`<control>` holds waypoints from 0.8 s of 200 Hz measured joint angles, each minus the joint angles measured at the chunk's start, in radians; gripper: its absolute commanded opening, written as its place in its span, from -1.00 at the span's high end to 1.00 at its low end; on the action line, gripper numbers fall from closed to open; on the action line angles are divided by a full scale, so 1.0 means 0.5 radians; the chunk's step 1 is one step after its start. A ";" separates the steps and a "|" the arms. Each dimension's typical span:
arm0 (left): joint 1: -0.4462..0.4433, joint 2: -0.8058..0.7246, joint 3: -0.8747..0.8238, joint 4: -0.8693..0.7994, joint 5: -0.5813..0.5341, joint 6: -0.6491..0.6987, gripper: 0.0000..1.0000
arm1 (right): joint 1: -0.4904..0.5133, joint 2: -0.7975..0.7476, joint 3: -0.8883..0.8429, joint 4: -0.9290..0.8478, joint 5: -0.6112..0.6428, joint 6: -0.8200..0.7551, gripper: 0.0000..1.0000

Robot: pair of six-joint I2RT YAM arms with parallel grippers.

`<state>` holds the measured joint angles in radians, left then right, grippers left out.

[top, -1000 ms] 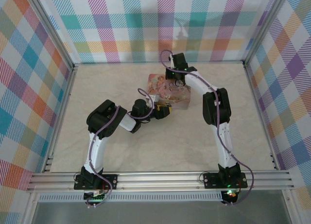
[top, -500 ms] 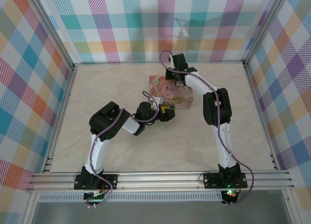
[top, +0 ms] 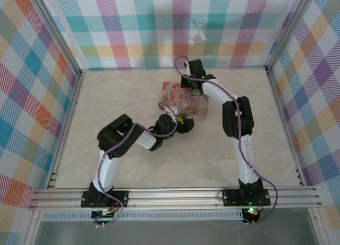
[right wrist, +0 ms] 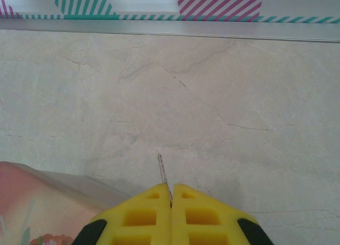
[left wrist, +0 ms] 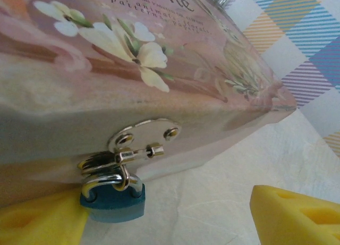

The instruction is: Unlock the padlock with the key

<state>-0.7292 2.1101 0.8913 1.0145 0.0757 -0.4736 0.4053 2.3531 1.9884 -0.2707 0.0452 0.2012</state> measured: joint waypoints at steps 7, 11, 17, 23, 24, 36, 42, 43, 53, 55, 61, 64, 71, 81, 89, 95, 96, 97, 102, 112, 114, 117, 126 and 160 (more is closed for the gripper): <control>0.000 0.000 0.005 -0.007 0.003 0.001 -0.59 | 0.000 -0.001 0.000 0.002 0.000 0.000 1.00; 0.000 0.000 0.008 -0.011 0.008 0.001 -0.59 | 0.000 -0.001 0.000 0.004 0.000 0.000 1.00; 0.000 0.000 0.011 -0.015 0.018 0.004 -0.57 | 0.000 -0.001 -0.001 0.005 0.000 0.000 1.00; 0.001 0.000 0.012 -0.015 0.032 0.007 -0.53 | 0.000 -0.001 -0.002 0.006 0.001 0.000 1.00; 0.001 0.000 0.012 -0.015 0.034 0.006 -0.53 | 0.000 -0.001 -0.002 0.006 0.001 0.000 1.00; 0.002 0.002 0.014 -0.013 0.078 0.007 -0.44 | 0.000 -0.005 -0.010 0.011 -0.001 0.000 1.00; 0.006 0.009 0.014 0.001 0.115 0.005 -0.38 | 0.000 -0.008 -0.017 0.011 -0.002 -0.001 1.00; 0.007 0.010 0.014 0.002 0.120 0.005 -0.36 | 0.001 -0.011 -0.018 0.011 -0.003 -0.001 1.00; 0.019 0.029 0.012 0.037 0.186 -0.012 -0.25 | 0.002 -0.015 -0.024 0.009 -0.005 -0.001 1.00; 0.023 0.034 0.012 0.050 0.199 -0.009 -0.23 | 0.002 -0.016 -0.024 0.008 -0.007 -0.001 1.00; 0.035 0.047 0.010 0.079 0.237 -0.025 -0.18 | 0.003 -0.019 -0.027 0.006 -0.008 -0.001 1.00; 0.040 0.053 0.008 0.089 0.260 -0.032 -0.14 | 0.004 -0.022 -0.028 0.005 -0.008 -0.001 1.00; 0.058 0.068 0.002 0.128 0.302 -0.056 -0.14 | 0.004 -0.025 -0.032 0.003 -0.008 -0.001 1.00; 0.082 0.088 -0.002 0.182 0.370 -0.084 -0.17 | 0.005 -0.031 -0.043 0.010 -0.005 0.000 1.00; 0.094 0.095 -0.003 0.212 0.412 -0.111 -0.23 | 0.004 -0.035 -0.050 0.014 -0.001 -0.001 1.00; 0.098 0.100 -0.004 0.230 0.441 -0.124 -0.28 | 0.004 -0.037 -0.054 0.017 0.002 0.000 1.00; 0.099 0.101 -0.004 0.233 0.446 -0.128 -0.29 | 0.004 -0.037 -0.055 0.018 0.002 -0.001 1.00; 0.100 0.101 -0.004 0.235 0.446 -0.130 -0.30 | 0.004 -0.037 -0.056 0.018 0.002 -0.001 1.00; 0.101 0.102 -0.004 0.243 0.468 -0.137 -0.32 | 0.004 -0.040 -0.061 0.024 0.007 -0.001 1.00; 0.101 0.102 -0.002 0.254 0.492 -0.159 -0.32 | 0.004 -0.041 -0.066 0.030 0.009 -0.001 1.00; 0.101 0.102 -0.002 0.258 0.497 -0.163 -0.30 | 0.004 -0.042 -0.066 0.031 0.008 -0.001 1.00; 0.101 0.105 -0.001 0.259 0.507 -0.168 -0.27 | 0.004 -0.044 -0.069 0.033 0.008 -0.001 1.00; 0.101 0.114 0.006 0.272 0.526 -0.182 -0.17 | 0.004 -0.049 -0.079 0.037 0.008 -0.001 1.00; 0.101 0.163 0.033 0.332 0.591 -0.228 -0.34 | 0.004 -0.063 -0.099 0.040 0.008 -0.001 1.00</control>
<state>-0.6785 2.1918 0.9077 1.1805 0.3710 -0.5877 0.4072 2.3215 1.9388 -0.2504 0.0494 0.2008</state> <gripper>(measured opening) 0.602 0.058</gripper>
